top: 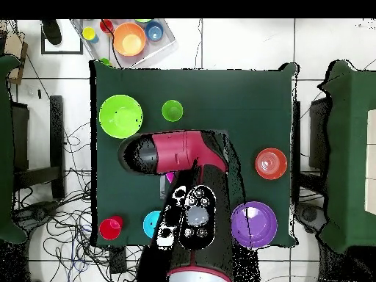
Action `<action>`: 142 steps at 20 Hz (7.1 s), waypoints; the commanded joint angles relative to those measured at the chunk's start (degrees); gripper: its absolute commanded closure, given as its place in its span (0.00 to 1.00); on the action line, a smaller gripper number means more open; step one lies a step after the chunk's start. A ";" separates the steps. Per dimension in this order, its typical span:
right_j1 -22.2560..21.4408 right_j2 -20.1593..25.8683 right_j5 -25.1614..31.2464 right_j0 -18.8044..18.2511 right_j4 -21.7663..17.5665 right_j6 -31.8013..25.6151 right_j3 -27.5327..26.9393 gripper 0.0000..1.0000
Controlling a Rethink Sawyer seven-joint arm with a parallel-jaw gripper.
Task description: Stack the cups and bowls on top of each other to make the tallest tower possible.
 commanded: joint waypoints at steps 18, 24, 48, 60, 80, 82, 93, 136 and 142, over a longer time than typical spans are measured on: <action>10.65 -0.03 -10.15 0.39 1.49 6.03 2.36 1.00; 11.46 0.09 -9.42 0.48 1.89 5.46 1.56 1.00; 11.61 1.30 -7.11 2.65 6.08 6.28 3.72 1.00; 13.00 1.97 -8.71 -0.18 4.21 0.96 1.99 1.00; 13.37 1.75 -8.99 -0.83 2.77 0.37 1.14 1.00; 13.13 1.65 -8.76 -0.65 3.29 1.03 1.63 0.00; 4.85 5.28 3.06 -2.37 6.99 -2.83 4.61 0.00; 21.88 8.58 -0.32 -7.72 16.90 5.16 -28.04 0.00; 22.43 8.01 0.65 -7.23 17.48 4.94 -28.35 0.00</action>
